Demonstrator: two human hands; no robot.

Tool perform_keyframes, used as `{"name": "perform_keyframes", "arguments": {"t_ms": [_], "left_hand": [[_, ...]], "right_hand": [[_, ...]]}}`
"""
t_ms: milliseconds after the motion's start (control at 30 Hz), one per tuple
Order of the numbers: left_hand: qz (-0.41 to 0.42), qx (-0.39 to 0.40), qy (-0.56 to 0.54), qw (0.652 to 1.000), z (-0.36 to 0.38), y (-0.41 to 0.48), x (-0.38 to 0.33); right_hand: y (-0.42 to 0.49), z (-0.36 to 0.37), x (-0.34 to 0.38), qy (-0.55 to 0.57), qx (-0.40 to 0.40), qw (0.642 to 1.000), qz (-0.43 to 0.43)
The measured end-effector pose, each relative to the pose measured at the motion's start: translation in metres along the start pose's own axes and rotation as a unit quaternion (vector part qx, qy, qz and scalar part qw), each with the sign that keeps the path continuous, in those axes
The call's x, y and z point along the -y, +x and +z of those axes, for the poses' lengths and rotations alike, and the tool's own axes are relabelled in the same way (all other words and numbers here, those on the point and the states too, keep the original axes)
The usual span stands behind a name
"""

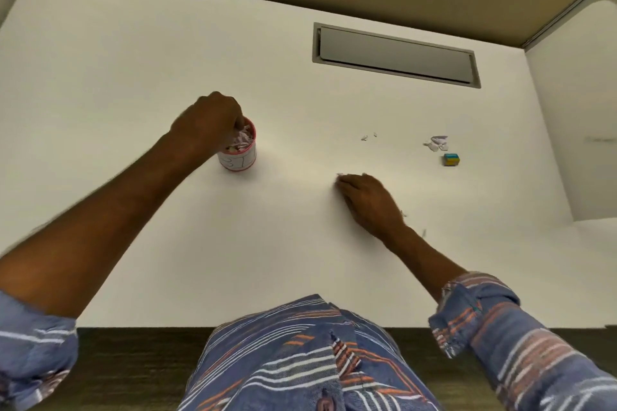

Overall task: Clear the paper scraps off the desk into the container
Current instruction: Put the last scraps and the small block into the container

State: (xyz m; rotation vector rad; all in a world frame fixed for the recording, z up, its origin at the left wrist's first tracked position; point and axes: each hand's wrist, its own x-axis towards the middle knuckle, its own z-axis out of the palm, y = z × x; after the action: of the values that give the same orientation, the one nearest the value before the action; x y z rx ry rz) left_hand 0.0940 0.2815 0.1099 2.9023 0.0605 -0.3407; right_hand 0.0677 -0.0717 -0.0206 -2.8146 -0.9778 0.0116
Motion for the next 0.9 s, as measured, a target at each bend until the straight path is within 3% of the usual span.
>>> {"name": "perform_keyframes", "arguments": {"t_ms": [167,333,400,533,667,900], "left_hand": [[0.007,0.006,-0.016,1.0,0.0,0.005,-0.007],[-0.015,0.045,0.021,0.999,0.018,0.011,-0.012],[-0.021,0.049,0.029,0.998,0.025,0.012,-0.009],[-0.03,0.048,0.021,0.998,0.03,0.011,-0.007],[-0.011,0.03,0.002,0.999,0.015,0.001,-0.017],[-0.005,-0.057,-0.052,0.997,-0.011,-0.018,-0.03]], "right_hand": [[-0.095,-0.028,-0.045,0.02,-0.077,0.979,0.187],[-0.171,-0.008,-0.04,0.108,-0.039,0.914,0.389],[-0.175,0.006,-0.027,0.105,-0.019,0.896,0.431],[-0.132,0.026,-0.003,0.066,-0.014,0.905,0.42],[-0.054,0.031,0.006,0.065,-0.023,0.941,0.332],[0.061,0.035,-0.055,0.098,-0.027,0.954,0.282]]}}
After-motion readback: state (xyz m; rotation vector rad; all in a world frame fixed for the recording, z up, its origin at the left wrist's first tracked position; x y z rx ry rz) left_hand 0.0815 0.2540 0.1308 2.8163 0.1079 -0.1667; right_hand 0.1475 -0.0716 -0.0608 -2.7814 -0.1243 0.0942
